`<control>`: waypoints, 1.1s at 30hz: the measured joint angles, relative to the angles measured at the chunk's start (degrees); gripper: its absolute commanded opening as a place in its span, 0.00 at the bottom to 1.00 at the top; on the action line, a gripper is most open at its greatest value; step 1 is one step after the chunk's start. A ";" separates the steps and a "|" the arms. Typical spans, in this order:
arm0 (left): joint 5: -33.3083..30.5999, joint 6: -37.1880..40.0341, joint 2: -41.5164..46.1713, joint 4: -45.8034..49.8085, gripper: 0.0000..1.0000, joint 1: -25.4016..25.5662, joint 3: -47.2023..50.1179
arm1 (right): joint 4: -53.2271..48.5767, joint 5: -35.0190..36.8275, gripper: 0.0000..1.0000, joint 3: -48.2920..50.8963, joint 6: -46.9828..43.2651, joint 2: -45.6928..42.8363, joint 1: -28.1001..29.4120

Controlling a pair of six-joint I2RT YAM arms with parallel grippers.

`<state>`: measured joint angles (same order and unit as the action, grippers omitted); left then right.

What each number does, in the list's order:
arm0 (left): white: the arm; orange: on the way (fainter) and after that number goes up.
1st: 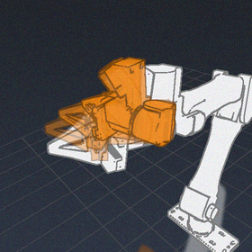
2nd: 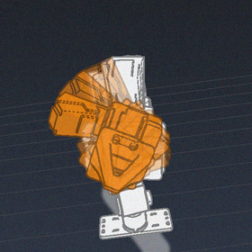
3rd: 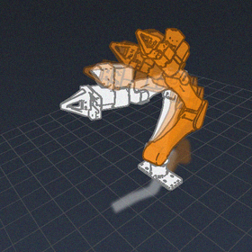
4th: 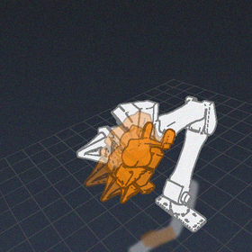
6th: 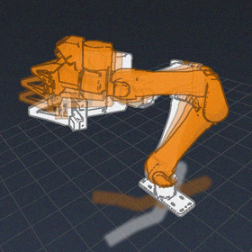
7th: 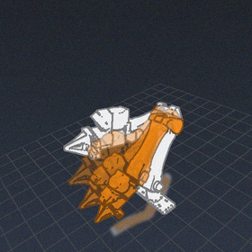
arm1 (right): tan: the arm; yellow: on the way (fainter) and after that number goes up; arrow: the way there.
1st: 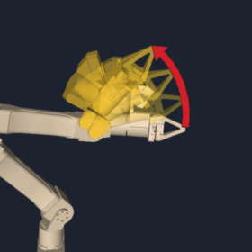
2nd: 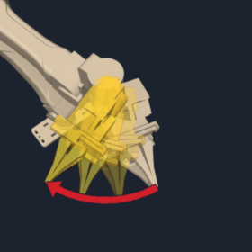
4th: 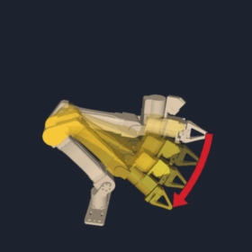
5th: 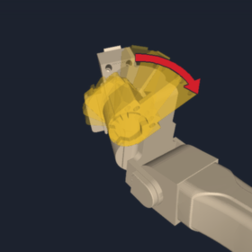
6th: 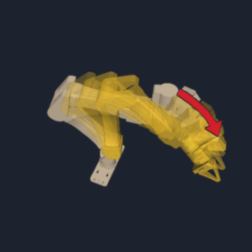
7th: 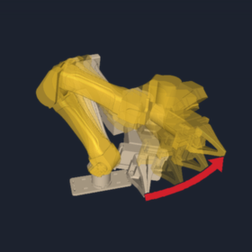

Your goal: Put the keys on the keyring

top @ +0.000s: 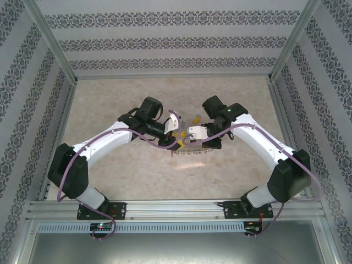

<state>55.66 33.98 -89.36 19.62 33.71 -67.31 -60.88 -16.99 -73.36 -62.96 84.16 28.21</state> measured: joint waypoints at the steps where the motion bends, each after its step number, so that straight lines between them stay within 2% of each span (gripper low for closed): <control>1: -0.42 -0.17 0.00 -0.81 0.41 0.04 0.31 | 0.15 -0.68 0.00 0.00 0.02 -0.35 -0.11; 6: -1.60 -1.81 -0.87 -4.00 0.34 0.04 0.98 | 0.26 -2.97 0.00 0.00 0.00 -0.74 -0.37; 10: -1.49 -2.58 -2.14 -5.01 0.23 0.11 0.92 | 0.28 -3.26 0.00 0.00 0.42 -0.72 -0.63; 14: -1.49 -2.34 -2.91 -4.92 0.22 0.42 0.13 | 0.31 -3.74 0.00 0.00 1.29 -0.72 -1.36; 16: -1.46 -2.29 -3.17 -4.79 0.14 0.42 -0.11 | 0.42 -4.42 0.00 -0.04 1.57 -0.72 -1.75; 18: -1.01 -1.97 -3.19 -4.59 0.00 0.44 -0.13 | 0.68 -4.98 0.00 -0.04 2.03 -0.72 -2.01; 20: -0.94 -1.36 -3.21 -4.61 0.00 0.42 -0.33 | 0.35 -5.75 0.00 -0.04 2.86 -0.72 -2.25; 22: -0.79 -1.20 -3.21 -4.59 0.00 0.42 -0.33 | -0.02 -6.54 0.20 -0.04 3.34 -0.72 -2.51; 25: -0.83 -1.53 -3.21 -4.81 0.00 0.42 -0.17 | -0.24 -11.39 0.29 -0.04 2.38 -1.03 -3.39; 27: -0.55 -2.29 -3.04 -5.46 0.00 0.39 0.20 | 0.52 -15.32 0.34 0.50 2.12 -2.12 -4.28; 33: 1.97 -8.07 -0.35 -11.87 0.00 -0.85 3.76 | 4.87 -22.75 0.36 6.05 3.96 -8.22 -8.39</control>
<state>57.63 25.91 -89.71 7.75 32.86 -63.55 -56.01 -39.75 -67.31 -59.00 75.94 19.81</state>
